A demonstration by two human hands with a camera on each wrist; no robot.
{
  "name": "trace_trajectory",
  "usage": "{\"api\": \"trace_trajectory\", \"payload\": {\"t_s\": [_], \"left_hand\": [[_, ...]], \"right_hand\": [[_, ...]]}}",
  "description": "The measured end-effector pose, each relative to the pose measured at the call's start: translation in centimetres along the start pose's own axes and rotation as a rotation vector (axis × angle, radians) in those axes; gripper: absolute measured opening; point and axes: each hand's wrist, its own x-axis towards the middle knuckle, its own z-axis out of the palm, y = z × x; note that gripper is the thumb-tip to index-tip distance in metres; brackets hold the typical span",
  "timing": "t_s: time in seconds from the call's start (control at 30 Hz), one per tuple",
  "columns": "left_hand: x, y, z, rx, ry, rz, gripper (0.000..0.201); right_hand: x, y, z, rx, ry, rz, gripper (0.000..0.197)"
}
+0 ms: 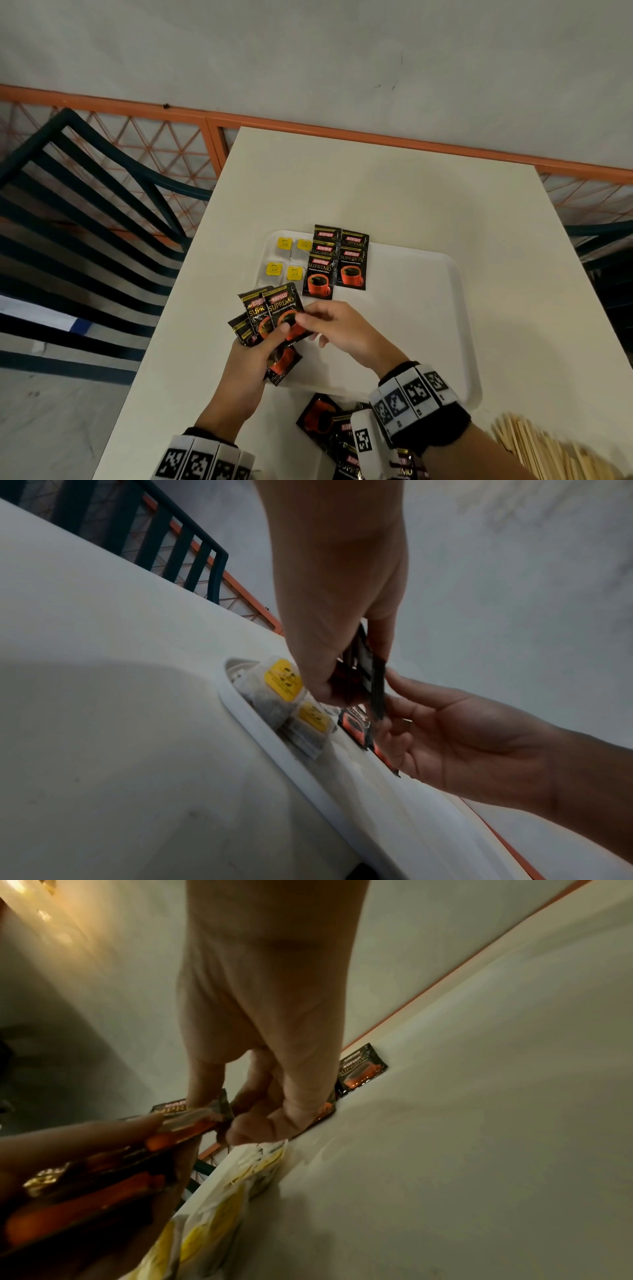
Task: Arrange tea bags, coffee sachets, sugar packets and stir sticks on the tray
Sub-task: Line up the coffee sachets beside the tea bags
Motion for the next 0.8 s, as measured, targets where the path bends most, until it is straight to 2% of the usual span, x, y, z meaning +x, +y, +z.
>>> {"api": "trace_trajectory", "payload": {"t_s": [0.1, 0.3, 0.37, 0.43, 0.5, 0.57, 0.8], "left_hand": [[0.0, 0.1, 0.1, -0.043, -0.005, -0.020, 0.030], [0.1, 0.2, 0.2, -0.121, 0.019, -0.072, 0.021], [0.1, 0.2, 0.1, -0.122, 0.018, -0.077, 0.024], [0.1, 0.1, 0.0, -0.111, 0.002, -0.070, 0.021], [0.0, 0.1, 0.0, -0.097, -0.013, -0.061, 0.018], [-0.2, 0.1, 0.2, -0.095, -0.013, -0.064, 0.019], [-0.4, 0.0, 0.3, -0.101, 0.001, -0.091, 0.024]], "right_hand": [[-0.2, 0.4, -0.2, 0.022, -0.016, 0.013, 0.010], [-0.7, 1.0, -1.7, 0.200, 0.042, -0.011, 0.021], [-0.8, 1.1, -2.7, 0.287, 0.151, -0.009, 0.017], [-0.5, 1.4, -3.9, 0.341, 0.335, 0.031, 0.013], [0.0, 2.0, -5.1, 0.286, 0.503, 0.079, 0.014], [0.4, 2.6, -5.9, 0.210, 0.613, 0.110, 0.015], [1.8, 3.0, -6.3, 0.047, 0.736, 0.175, 0.015]]}}
